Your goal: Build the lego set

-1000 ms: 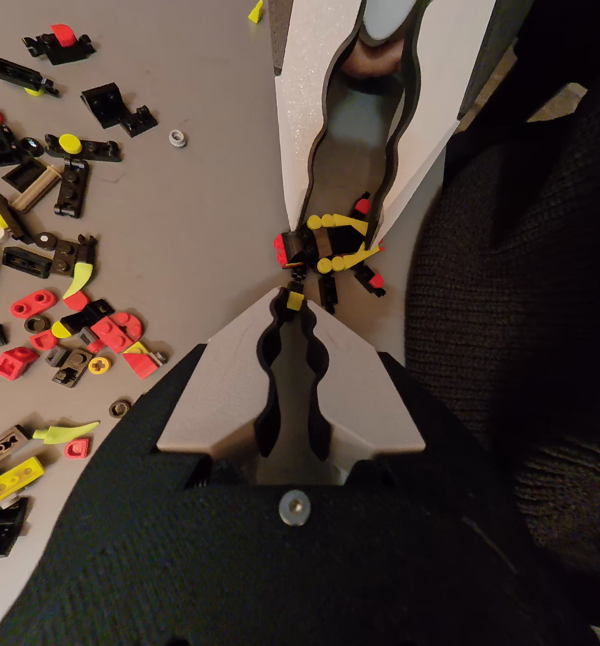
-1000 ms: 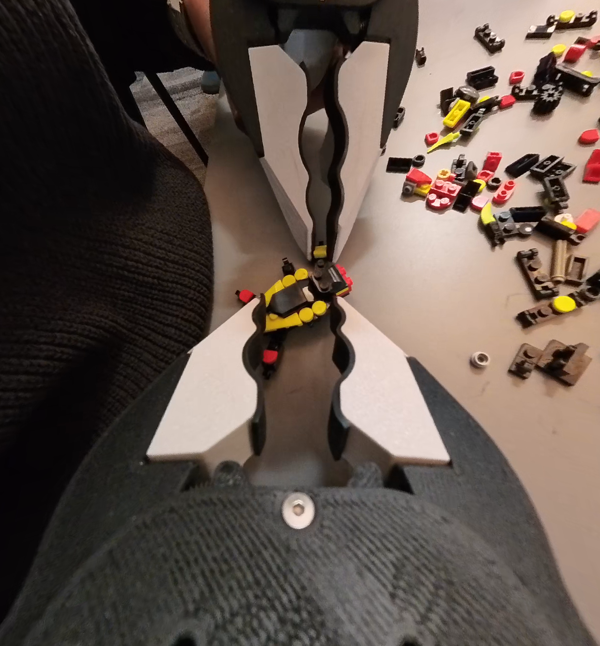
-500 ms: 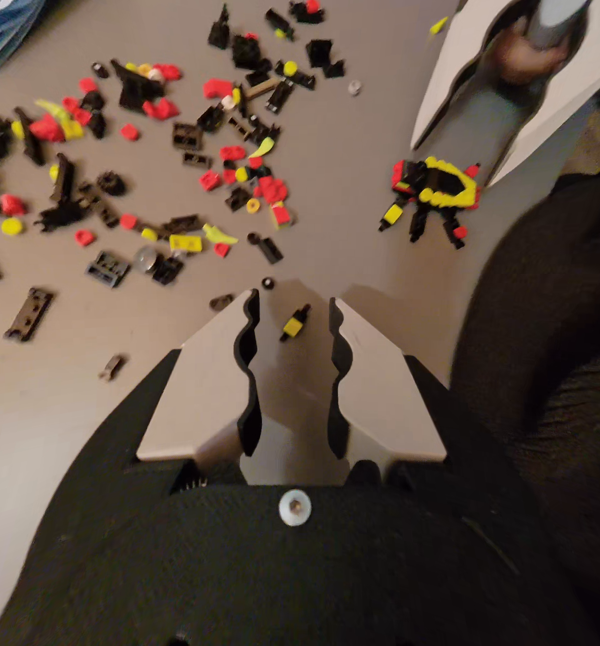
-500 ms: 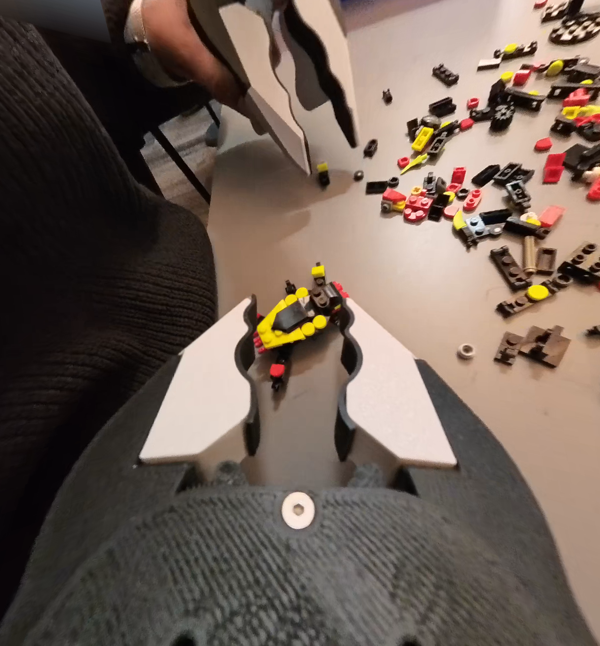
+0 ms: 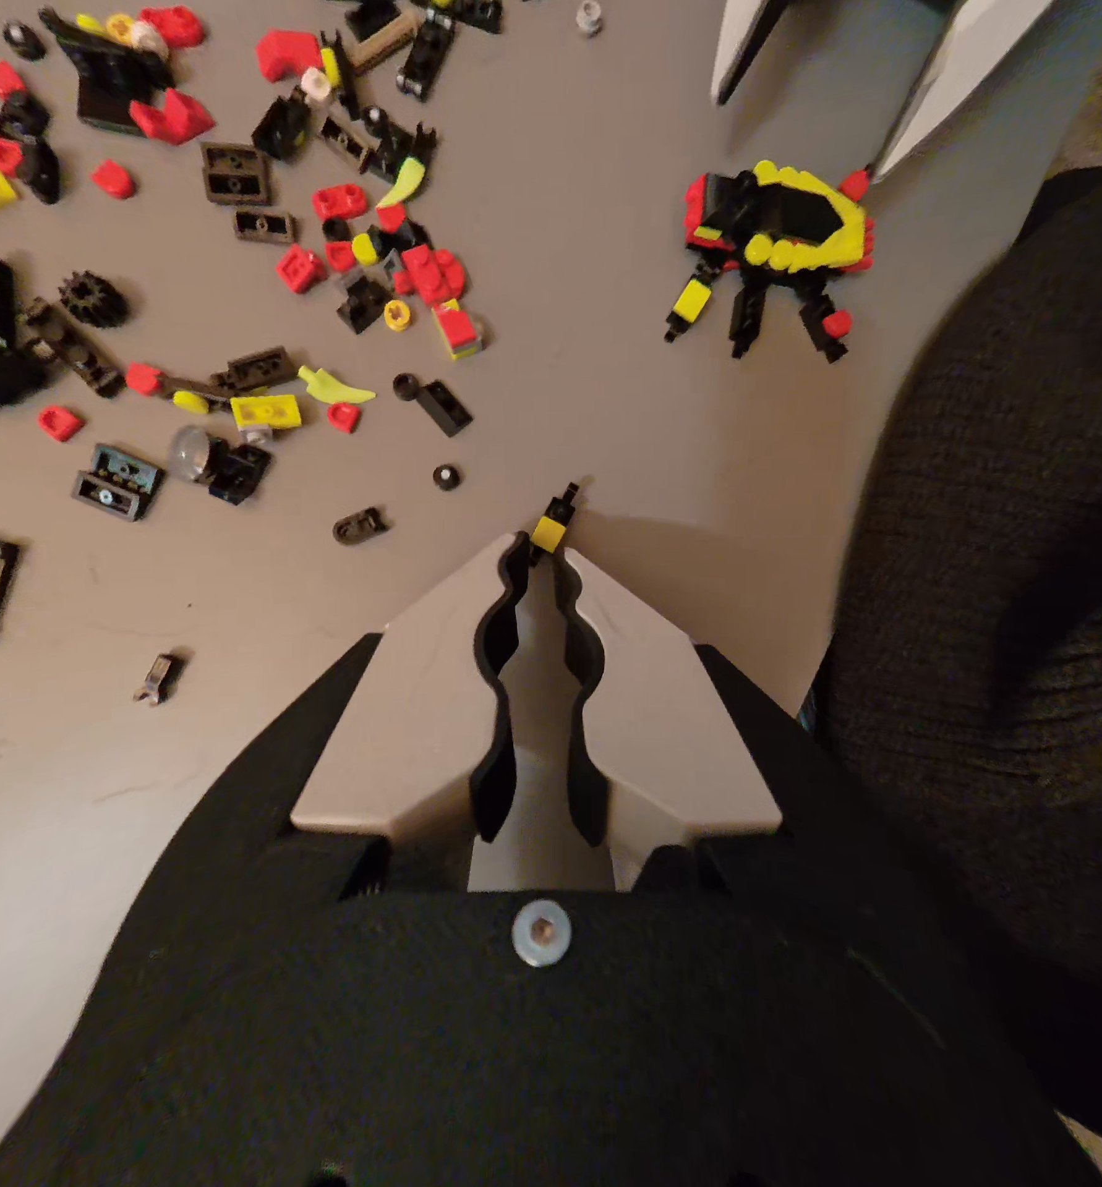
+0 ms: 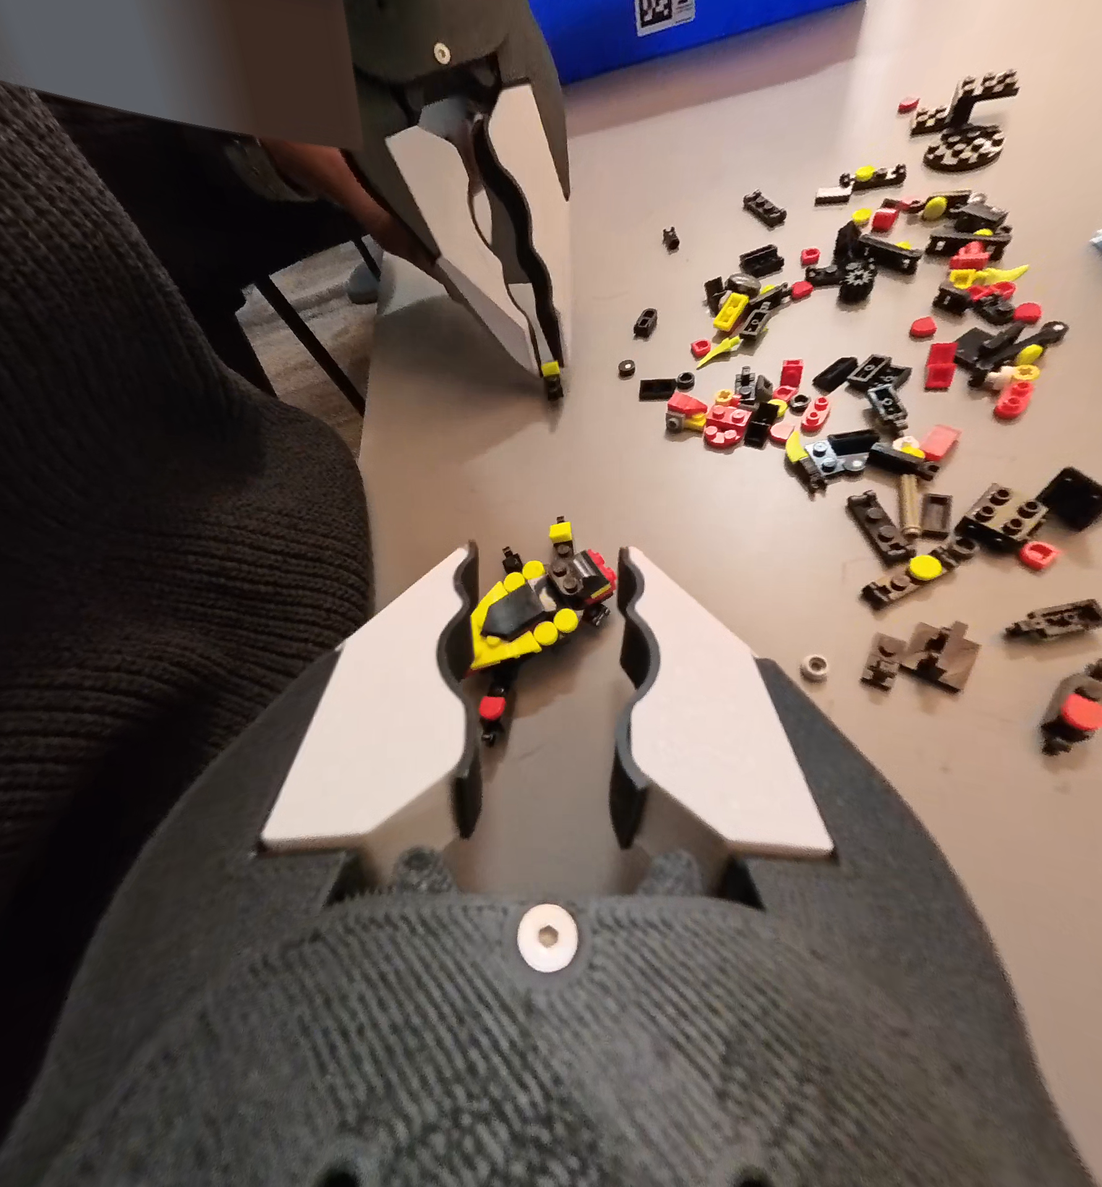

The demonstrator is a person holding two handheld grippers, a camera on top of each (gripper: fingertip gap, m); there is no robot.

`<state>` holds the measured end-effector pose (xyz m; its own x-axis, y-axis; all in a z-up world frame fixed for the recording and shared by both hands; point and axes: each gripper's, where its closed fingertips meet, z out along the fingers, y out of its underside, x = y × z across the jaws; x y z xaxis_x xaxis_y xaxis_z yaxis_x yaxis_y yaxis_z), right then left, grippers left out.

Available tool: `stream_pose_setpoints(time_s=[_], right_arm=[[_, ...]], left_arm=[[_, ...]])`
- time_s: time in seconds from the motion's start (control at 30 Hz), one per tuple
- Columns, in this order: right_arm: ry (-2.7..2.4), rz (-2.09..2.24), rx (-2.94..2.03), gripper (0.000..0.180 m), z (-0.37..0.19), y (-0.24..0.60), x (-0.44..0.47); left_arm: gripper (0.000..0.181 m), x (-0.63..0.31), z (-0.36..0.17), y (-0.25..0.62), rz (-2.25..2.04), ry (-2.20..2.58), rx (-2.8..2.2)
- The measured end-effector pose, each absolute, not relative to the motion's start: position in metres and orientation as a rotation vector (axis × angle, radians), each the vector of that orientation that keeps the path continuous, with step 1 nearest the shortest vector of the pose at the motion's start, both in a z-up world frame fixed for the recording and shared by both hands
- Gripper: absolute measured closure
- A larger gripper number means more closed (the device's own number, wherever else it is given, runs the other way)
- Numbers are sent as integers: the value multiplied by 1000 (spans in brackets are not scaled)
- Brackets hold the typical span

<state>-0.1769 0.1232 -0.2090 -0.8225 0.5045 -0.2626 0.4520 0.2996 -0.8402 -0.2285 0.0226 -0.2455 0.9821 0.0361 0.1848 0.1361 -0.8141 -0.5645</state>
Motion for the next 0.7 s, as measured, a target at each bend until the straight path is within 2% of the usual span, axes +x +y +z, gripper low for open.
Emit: stream_pose_setpoints(time_s=[0.23, 0.47, 0.7], right_arm=[[-2340, 1550, -997, 139, -189, 150, -194], [-2153, 1427, -1089, 143, -171, 189, -203], [-2333, 1247, -1188, 144, -209, 193, -178]], left_arm=[[176, -211, -207, 80, -300, 150, -2350], [177, -187, -224, 160, -534, 581, -2363], [175, -170, -249, 180, -634, 725, -2450]])
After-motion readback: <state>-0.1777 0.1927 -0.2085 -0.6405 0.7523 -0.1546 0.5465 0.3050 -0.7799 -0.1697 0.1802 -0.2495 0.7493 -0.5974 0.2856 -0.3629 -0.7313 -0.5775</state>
